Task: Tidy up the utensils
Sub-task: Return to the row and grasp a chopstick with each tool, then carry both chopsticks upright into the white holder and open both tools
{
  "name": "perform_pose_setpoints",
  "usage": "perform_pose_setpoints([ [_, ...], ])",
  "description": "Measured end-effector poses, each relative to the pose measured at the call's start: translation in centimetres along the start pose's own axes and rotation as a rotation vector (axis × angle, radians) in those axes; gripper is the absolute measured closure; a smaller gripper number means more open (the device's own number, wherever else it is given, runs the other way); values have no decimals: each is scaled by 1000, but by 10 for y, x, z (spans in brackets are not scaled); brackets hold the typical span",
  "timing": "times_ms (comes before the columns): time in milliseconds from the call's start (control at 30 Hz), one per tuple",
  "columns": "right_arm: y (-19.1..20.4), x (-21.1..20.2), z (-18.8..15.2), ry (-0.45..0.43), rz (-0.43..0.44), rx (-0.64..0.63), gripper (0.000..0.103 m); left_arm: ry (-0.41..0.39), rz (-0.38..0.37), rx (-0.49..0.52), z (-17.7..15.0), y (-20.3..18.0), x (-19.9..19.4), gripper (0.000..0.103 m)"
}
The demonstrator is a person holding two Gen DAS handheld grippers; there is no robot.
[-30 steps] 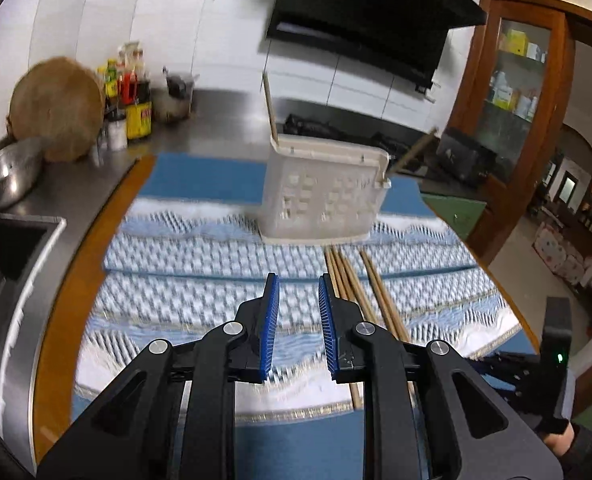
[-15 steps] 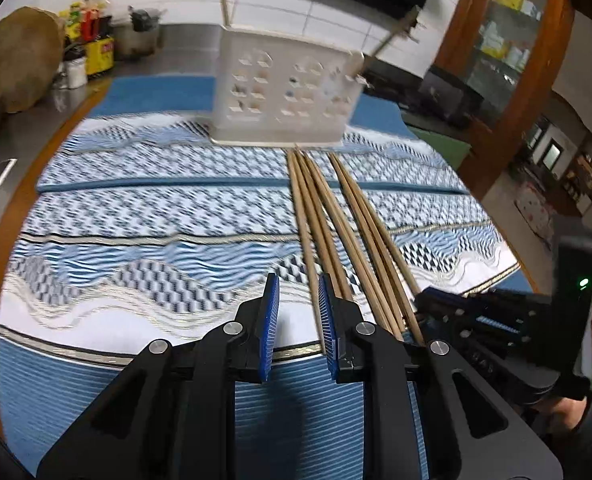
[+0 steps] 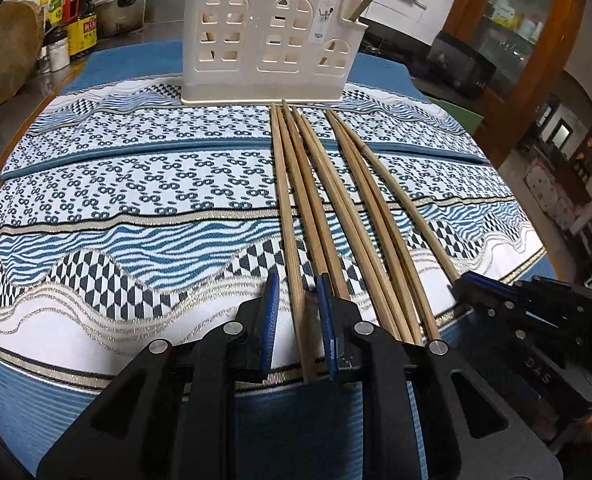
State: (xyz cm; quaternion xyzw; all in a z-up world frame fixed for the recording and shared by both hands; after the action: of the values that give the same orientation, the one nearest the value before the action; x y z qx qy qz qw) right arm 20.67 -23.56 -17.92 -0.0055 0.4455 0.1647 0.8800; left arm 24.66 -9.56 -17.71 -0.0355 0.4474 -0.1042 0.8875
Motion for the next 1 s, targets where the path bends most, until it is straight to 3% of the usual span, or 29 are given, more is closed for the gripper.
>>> perform_pose_setpoints([
  [100,0,1,1,-3,4,3,95,-7,28,11,2,-1,2,85],
  [167,0,2,2,-5,4,5,94,-17,67,35,4,-1,4,92],
  [467,1,5,5,-22,-11,-10,95,-37,140,81,8,-4,6,97],
  [733,0,-20,12,-75,3,-5,95,-69,87,16,15,9,-15,98],
  [1000,4,-81,57,-225,-4,-49,95,-187,58,14,42,15,-58,98],
])
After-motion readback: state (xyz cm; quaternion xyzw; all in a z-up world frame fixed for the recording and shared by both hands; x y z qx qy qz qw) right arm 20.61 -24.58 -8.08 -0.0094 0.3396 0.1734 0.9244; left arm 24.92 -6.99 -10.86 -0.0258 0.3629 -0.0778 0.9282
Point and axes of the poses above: each gripper's, at about its wrist camera, not at the fingertips, and x roughly the way its jaws point, y to its left, z to its top, the point moved 9 cm from there along x, roughly the way its jaws point, and after that the axes turned 4 degrees about z, right-handed, at the moved point
